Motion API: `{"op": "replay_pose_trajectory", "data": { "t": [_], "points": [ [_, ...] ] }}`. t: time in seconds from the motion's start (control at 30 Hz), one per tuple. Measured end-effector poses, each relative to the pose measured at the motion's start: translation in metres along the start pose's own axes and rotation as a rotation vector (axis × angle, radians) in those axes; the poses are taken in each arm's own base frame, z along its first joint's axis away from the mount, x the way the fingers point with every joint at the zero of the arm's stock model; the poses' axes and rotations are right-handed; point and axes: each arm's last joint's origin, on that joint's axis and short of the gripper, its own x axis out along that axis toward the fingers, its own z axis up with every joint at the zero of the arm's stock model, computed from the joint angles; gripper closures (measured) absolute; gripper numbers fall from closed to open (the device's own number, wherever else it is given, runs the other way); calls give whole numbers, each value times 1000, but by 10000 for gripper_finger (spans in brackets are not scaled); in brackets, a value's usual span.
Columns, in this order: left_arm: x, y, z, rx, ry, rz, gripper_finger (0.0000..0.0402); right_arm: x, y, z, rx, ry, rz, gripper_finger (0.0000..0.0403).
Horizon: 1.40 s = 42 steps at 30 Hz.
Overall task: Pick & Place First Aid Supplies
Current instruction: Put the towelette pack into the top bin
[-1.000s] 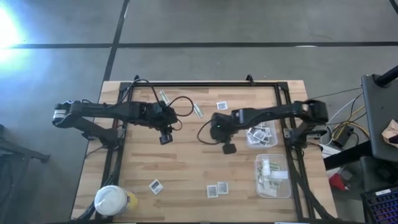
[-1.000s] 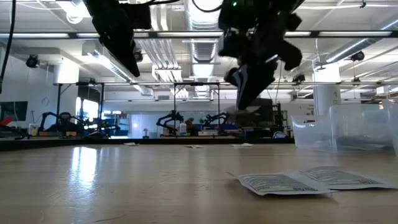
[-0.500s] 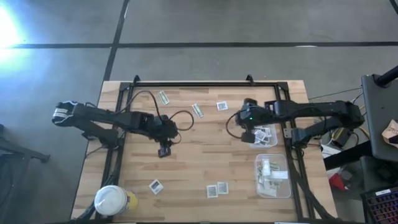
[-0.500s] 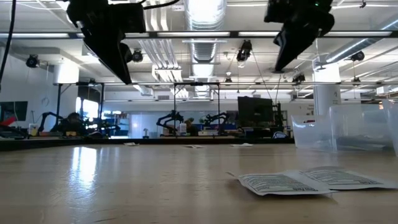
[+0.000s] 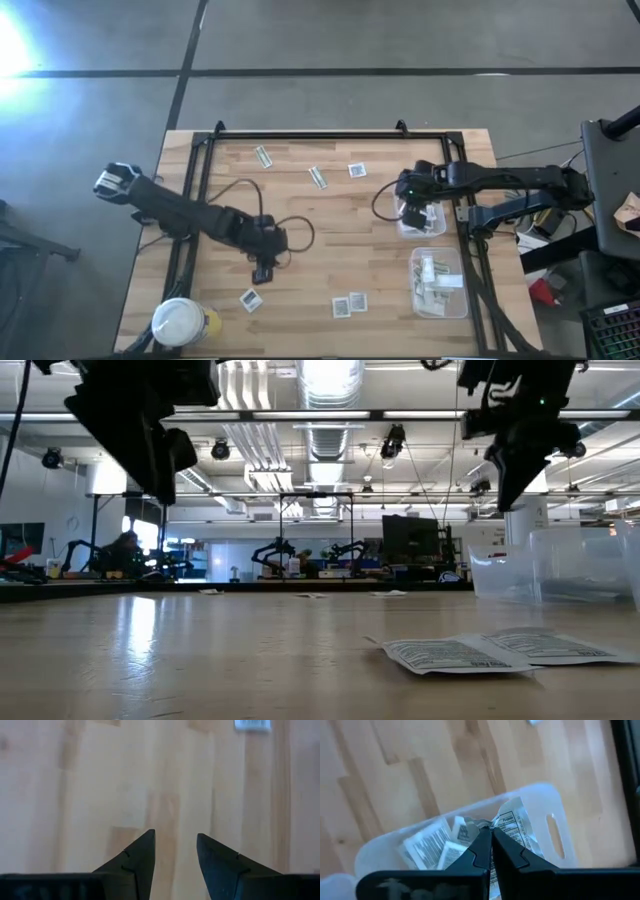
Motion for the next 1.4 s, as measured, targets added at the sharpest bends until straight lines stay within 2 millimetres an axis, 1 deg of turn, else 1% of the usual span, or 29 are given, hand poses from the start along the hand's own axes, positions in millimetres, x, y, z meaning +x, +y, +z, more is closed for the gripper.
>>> {"op": "replay_pose_trajectory", "data": {
  "t": [0.13,0.23,0.3,0.4,0.53,0.67,0.83,1.0,1.17,1.4],
  "points": [
    [12,-12,-1,4,60,-42,250,13,0,-7,33,51,-13,394],
    [16,-20,0,-42,88,-69,250,22,1,-13,23,93,-14,391],
    [17,-27,1,-67,97,-86,251,27,2,-16,23,118,-18,382],
    [20,-36,-2,-84,125,-109,257,32,3,-17,28,141,-22,358],
    [23,-46,-8,-135,180,-148,267,28,3,-13,30,123,-20,317],
    [23,-54,-15,-215,229,-173,275,18,1,-6,39,79,-15,279],
    [21,-61,-20,-335,264,-169,270,9,0,2,45,39,-10,249],
    [19,-65,-30,-463,319,-106,240,7,-1,4,21,26,-8,235],
    [24,-62,-41,-531,293,4,206,7,0,4,13,26,-8,229],
    [34,-60,-61,-636,338,41,200,7,0,4,13,25,-7,236]
  ]
}}
